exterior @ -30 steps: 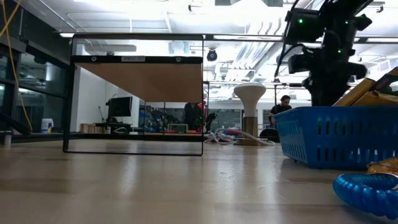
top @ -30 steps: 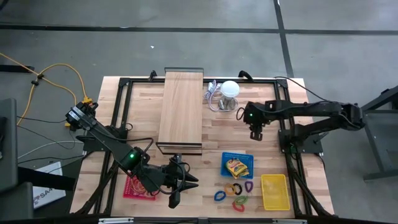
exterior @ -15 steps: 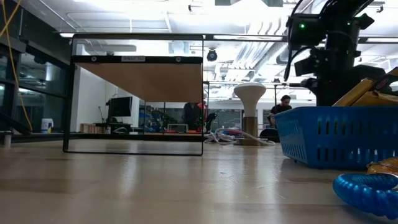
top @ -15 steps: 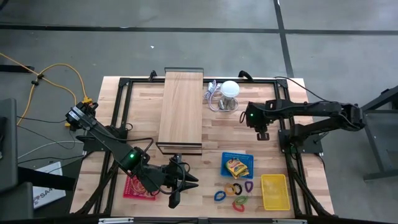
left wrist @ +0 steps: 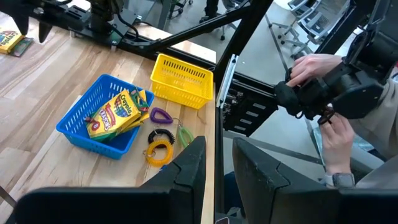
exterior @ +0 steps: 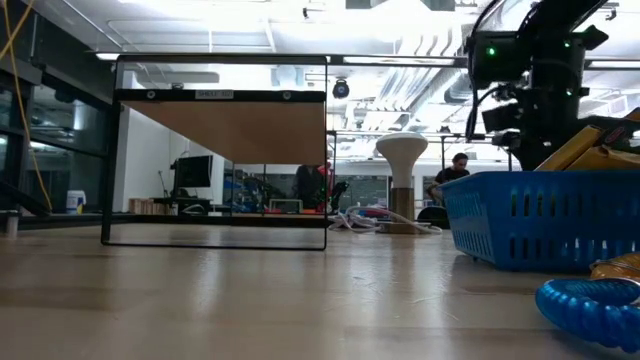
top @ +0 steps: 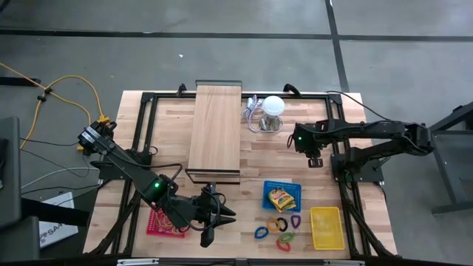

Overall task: Pick & Place Office Desk Supplies
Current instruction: Put the yellow crayon box into the blue bin

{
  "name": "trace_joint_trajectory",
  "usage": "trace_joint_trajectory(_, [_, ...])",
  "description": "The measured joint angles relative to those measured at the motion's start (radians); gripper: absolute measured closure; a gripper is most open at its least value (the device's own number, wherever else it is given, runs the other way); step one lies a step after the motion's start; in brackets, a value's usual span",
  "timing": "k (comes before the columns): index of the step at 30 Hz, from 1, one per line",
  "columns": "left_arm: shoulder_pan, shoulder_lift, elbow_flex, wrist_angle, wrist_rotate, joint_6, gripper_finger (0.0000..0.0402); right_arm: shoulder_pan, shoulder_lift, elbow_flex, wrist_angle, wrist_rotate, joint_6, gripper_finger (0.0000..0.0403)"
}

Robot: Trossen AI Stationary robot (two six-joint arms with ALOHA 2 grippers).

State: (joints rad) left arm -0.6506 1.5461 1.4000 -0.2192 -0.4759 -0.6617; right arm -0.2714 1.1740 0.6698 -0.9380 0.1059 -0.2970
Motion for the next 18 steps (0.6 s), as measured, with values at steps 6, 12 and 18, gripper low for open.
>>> trace_joint_trajectory(6, [0.000,0.000,0.000,0.000,0.000,0.000,0.0325,0.000,0.000,-0.048,0.018,0.024,0.001,0.0278])
trace_joint_trajectory(12, [0.000,0.000,0.000,0.000,0.000,0.000,0.0325,0.000,0.000,-0.080,0.062,0.097,0.003,0.0278])
trace_joint_trajectory(18, [0.000,0.000,0.000,0.000,0.000,0.000,0.0325,0.000,0.000,-0.106,0.091,0.105,0.011,0.0278])
